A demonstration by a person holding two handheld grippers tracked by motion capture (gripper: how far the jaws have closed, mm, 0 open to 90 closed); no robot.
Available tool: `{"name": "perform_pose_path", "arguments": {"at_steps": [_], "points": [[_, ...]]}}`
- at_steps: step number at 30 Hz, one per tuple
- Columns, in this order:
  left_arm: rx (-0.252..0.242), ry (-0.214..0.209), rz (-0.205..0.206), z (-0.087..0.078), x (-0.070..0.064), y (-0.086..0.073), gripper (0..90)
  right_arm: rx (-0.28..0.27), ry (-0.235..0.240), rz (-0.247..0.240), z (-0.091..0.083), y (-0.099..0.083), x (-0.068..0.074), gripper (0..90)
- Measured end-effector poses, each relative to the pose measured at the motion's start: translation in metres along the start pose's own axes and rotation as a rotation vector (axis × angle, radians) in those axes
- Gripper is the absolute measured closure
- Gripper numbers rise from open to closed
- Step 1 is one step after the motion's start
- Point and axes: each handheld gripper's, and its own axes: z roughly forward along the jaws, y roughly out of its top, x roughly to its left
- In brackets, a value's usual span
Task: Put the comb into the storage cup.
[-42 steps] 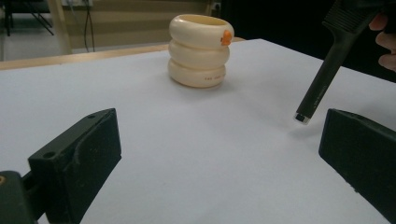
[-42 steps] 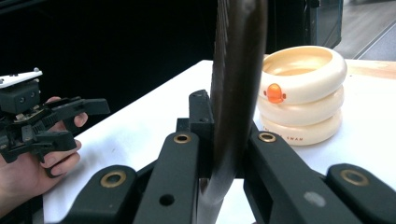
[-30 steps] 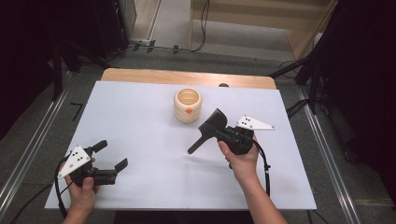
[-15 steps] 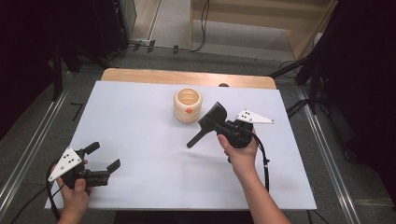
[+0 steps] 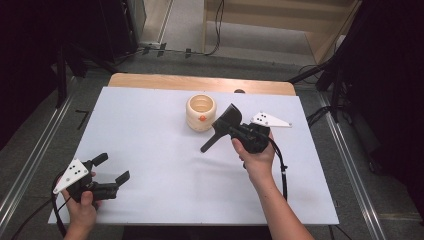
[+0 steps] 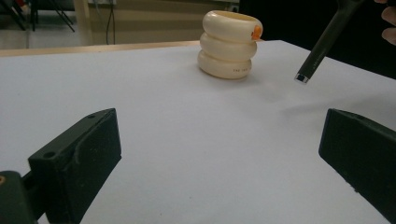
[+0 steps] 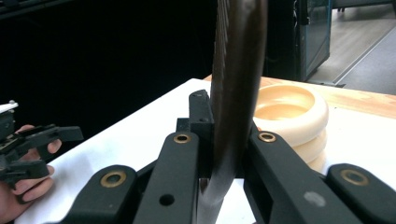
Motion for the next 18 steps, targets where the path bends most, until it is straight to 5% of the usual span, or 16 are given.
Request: {"name": "perform_pose_path", "arguments": {"at_steps": [18], "points": [[0.006, 0.002, 0.003, 0.0, 0.0, 0.0, 0.0, -0.05, -0.033, -0.027, 0.005, 0.011, -0.015, 83.8]]}}
